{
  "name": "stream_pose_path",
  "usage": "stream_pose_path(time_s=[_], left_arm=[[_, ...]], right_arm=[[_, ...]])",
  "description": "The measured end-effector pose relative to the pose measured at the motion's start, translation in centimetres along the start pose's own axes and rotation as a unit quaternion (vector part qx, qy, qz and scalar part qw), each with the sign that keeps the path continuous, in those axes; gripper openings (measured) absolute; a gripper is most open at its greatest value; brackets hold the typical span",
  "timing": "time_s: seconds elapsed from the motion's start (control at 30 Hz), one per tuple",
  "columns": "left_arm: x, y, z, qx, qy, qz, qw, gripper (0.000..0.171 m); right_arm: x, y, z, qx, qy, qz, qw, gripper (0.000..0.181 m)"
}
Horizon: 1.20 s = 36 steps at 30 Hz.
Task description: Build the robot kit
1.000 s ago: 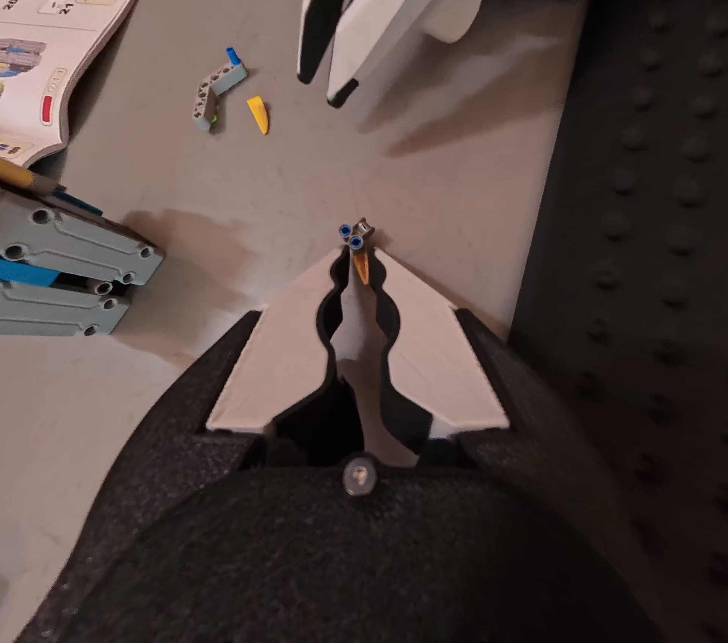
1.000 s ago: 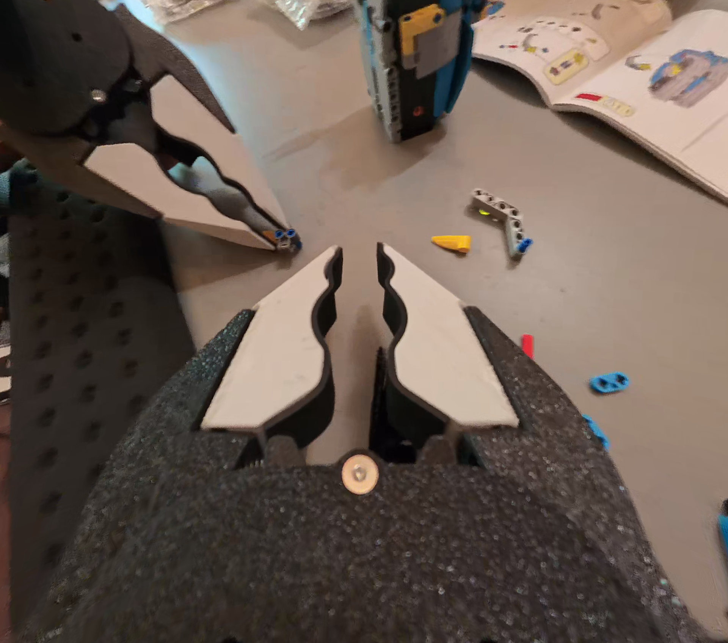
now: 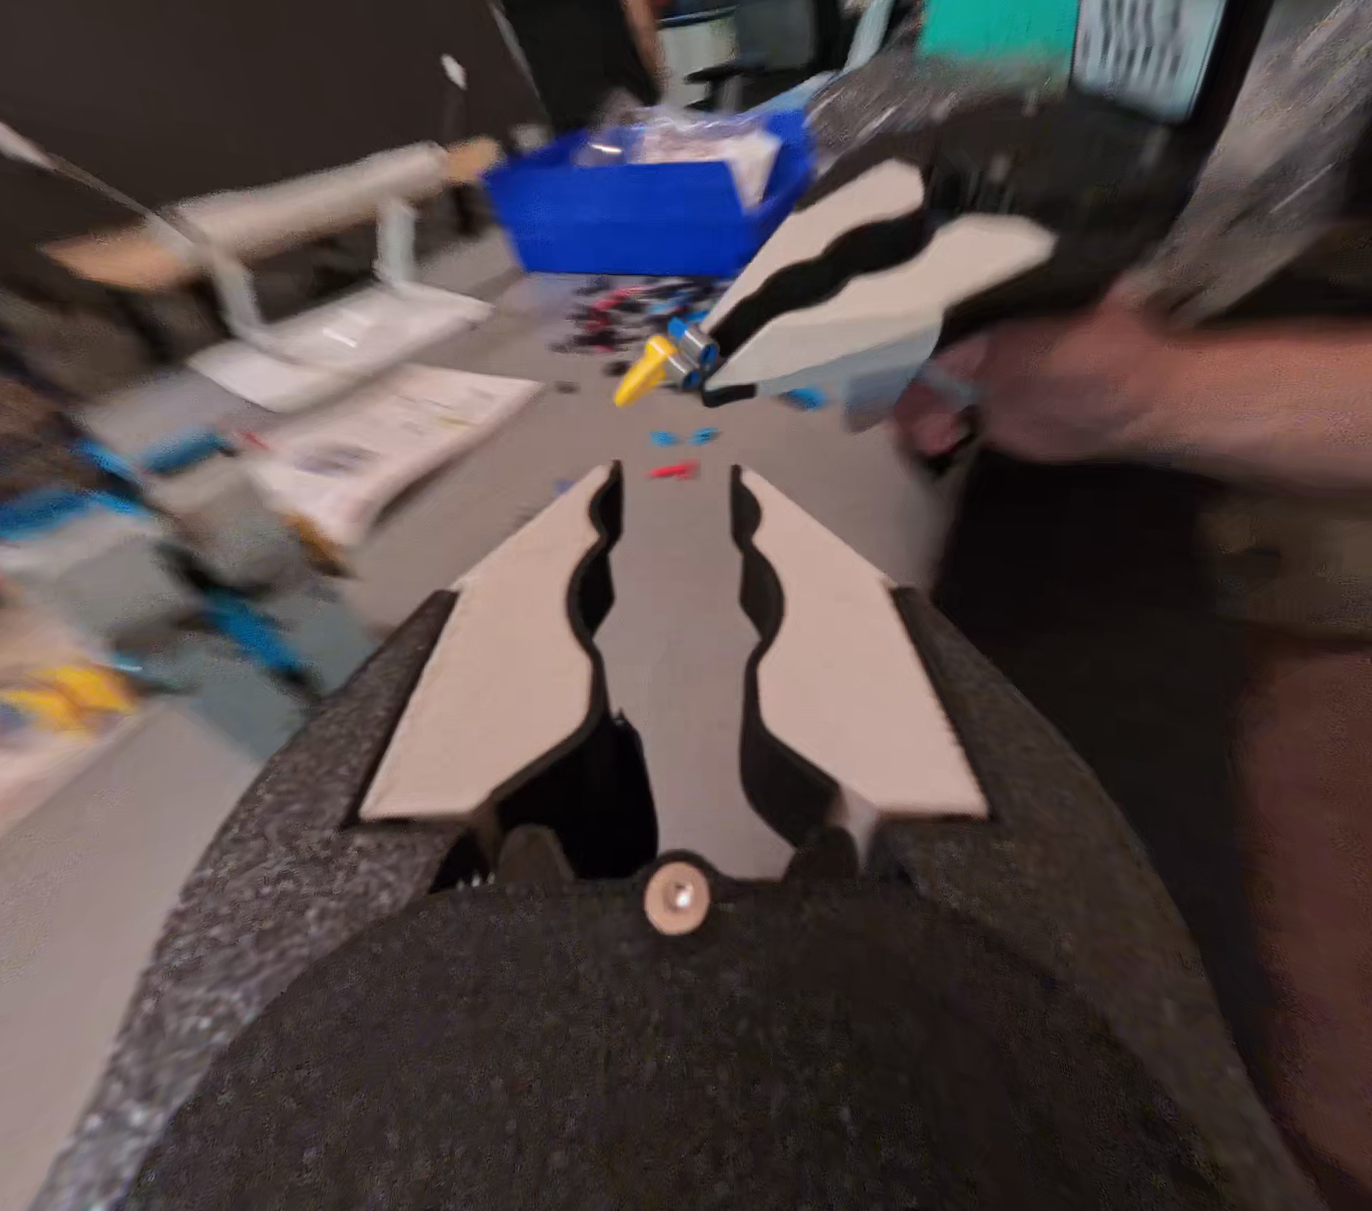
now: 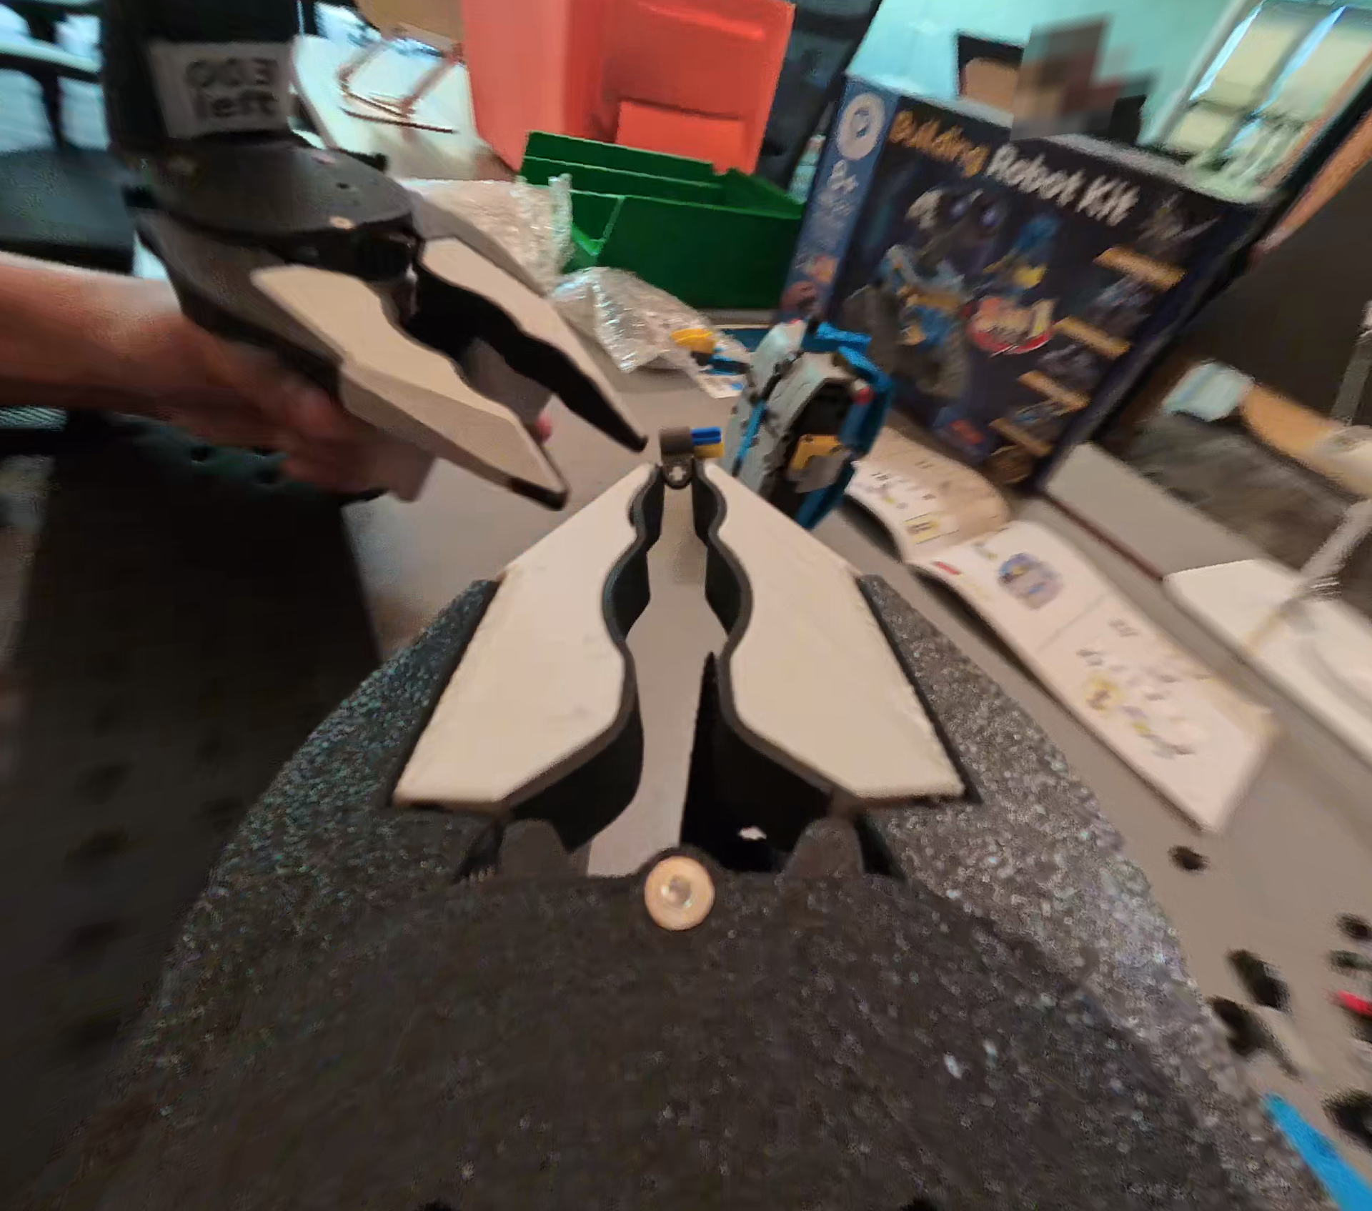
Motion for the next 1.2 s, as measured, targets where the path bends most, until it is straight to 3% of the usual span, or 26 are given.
stream_pose_path(time_s=[0.07, 0.13, 0.2, 0.7, 0.8, 0.87, 0.9, 1.0, 1.1, 1.13, 1.2], left_arm=[[0.4, -0.7, -0.2, -0.047, 0.035, -0.11, 0.992, 0.037], [1.1, -1.2, -0.7, -0.075, 0.086, -0.165, 0.98, 0.037], [1.3, -1.2, -0.8, -0.105, 0.098, -0.201, 0.969, 0.036], [1.1, -1.0, -0.7, -0.133, 0.101, -0.211, 0.963, 0.015], [1.1, -1.1, -0.8, -0.113, 0.084, -0.169, 0.976, 0.014], [1.2, -1.9, -1.4, -0.083, 0.078, -0.145, 0.983, 0.015], [1.2, -2.5, -1.8, -0.065, 0.069, -0.127, 0.987, 0.015], [0.5, -3.6, -2.5, 0.004, 0.008, -0.018, 1.0, 0.015], [-0.8, -4.5, -2.3, 0.067, -0.046, 0.058, 0.995, 0.015], [-1.2, -4.7, -2.0, 0.075, -0.056, 0.064, 0.993, 0.015], [-1.8, -4.7, -1.6, 0.071, -0.071, 0.068, 0.993, 0.015]], right_arm=[[0.7, -0.7, -0.3, -0.051, 0.007, -0.057, 0.997, 0.007], [1.1, -1.5, -0.2, -0.082, 0.008, -0.1, 0.992, 0.007], [1.3, -2.4, 0.0, -0.095, 0.005, -0.138, 0.986, 0.007], [1.4, -4.8, 1.2, -0.136, 0.001, -0.24, 0.961, 0.007], [0.9, -4.6, 1.3, -0.122, 0.004, -0.187, 0.975, 0.008], [0.6, -3.9, 0.8, -0.096, -0.007, -0.151, 0.984, 0.027], [0.3, -3.0, 0.5, -0.081, -0.016, -0.129, 0.988, 0.028], [-2.4, 2.2, 0.2, -0.064, -0.122, -0.028, 0.99, 0.024], [-6.4, 6.7, 1.5, -0.045, -0.243, 0.159, 0.956, 0.031], [-7.3, 7.0, 2.2, -0.017, -0.256, 0.216, 0.942, 0.031], [-8.3, 7.0, 3.4, -0.031, -0.266, 0.272, 0.924, 0.03]])
Point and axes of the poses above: each gripper's, where its closed fingertips meet, z out along the fingers, x out of its top, y = z × x across the jaws, the point moved 9 cm from there along -z, back along the fingers, and after that the axes turned 2 degrees about y, right-handed, at the moved point
